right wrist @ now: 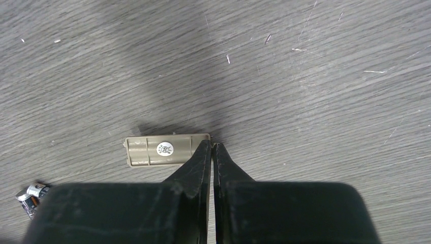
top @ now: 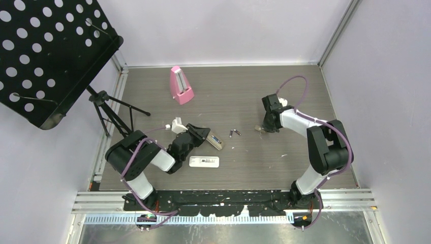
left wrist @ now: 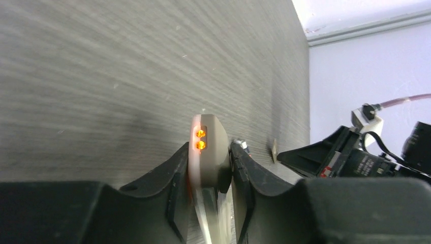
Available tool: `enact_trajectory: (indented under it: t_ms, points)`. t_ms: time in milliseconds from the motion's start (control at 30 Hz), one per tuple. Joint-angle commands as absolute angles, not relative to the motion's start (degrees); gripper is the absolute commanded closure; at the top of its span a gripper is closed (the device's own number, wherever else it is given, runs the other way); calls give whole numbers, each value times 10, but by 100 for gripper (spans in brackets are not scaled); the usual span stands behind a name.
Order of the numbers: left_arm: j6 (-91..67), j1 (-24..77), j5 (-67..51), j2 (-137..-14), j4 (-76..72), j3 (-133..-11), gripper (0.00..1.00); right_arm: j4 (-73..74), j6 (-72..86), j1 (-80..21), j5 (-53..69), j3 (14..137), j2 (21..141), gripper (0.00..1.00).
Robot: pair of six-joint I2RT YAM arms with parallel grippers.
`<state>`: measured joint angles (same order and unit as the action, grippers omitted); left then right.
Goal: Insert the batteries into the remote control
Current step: Place the remote control at the center of the board.
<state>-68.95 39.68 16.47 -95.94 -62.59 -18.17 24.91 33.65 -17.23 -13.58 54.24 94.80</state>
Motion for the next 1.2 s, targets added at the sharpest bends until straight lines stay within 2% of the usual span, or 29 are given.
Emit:
enact_trajectory:
  t_ms: [0, 100, 167, 600, 833, 1000, 1167]
  points:
    - [-729, 417, 248, -923, -560, -164, 65, 242, 358, -171, -128, 527, 928, 99]
    - [-762, 445, 302, -847, -335, -196, 57, 243, 363, -171, -129, 522, 919, 99]
    - [-762, 464, 342, -805, -212, -232, 47, 243, 365, -171, -126, 521, 913, 99]
    - [-813, 472, 375, -738, 34, -291, 13, 259, 381, -171, -83, 517, 854, 99]
    - [-806, 472, 362, -664, 80, -266, 10, 258, 394, -171, -28, 506, 788, 99]
    - [-746, 472, 337, -584, 110, -272, 8, 210, 400, -173, 95, 492, 748, 99]
    - [-677, 472, 263, -453, 44, -231, 8, 163, 412, -211, 176, 489, 724, 99]
